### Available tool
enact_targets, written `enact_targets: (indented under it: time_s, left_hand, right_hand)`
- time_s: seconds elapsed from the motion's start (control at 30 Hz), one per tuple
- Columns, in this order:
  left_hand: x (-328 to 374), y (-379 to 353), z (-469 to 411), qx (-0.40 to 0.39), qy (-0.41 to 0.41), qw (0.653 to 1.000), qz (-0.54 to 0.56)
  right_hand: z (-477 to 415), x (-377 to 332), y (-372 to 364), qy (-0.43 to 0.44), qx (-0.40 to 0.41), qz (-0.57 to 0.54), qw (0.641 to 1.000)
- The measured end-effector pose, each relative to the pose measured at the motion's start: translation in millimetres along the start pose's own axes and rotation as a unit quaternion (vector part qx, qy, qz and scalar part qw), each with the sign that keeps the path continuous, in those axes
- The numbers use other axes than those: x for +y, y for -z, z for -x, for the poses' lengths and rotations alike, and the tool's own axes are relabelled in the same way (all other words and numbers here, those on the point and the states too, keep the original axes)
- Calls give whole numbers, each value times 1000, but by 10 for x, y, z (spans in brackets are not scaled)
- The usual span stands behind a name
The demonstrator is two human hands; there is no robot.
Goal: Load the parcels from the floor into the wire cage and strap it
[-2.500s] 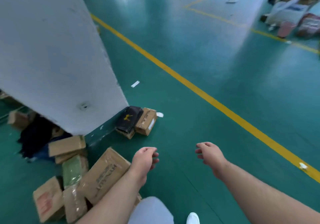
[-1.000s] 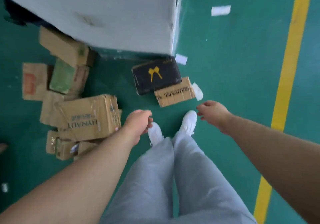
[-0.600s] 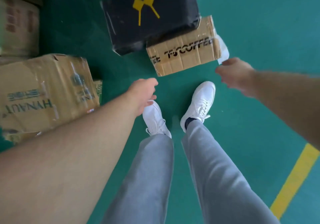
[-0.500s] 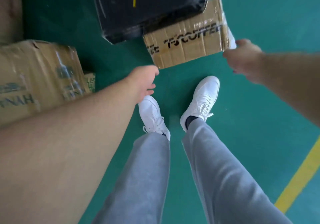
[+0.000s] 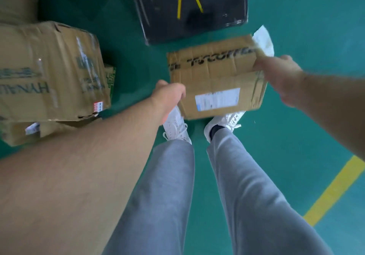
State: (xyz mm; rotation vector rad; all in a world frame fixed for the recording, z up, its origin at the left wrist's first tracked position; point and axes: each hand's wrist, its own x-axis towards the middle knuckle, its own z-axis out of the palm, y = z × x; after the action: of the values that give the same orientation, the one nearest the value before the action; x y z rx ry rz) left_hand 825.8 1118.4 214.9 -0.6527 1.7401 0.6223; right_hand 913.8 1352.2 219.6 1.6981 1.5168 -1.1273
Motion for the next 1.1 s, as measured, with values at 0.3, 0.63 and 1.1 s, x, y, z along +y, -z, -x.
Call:
enact_targets:
  time_s: [0.3,0.63,1.1]
  left_hand:
    - [3,938,2324,71,-49,981,177]
    - [24,1964,4811,206,-196,878,386]
    - [-2595,2494,6566,321,-252,632,659]
  right_hand:
    - [2125,-409,656,82,-76,-51,992]
    - [4699,-1503,1457,341,-158,29,926]
    - [7404,-999,381,571,-364,145,721]
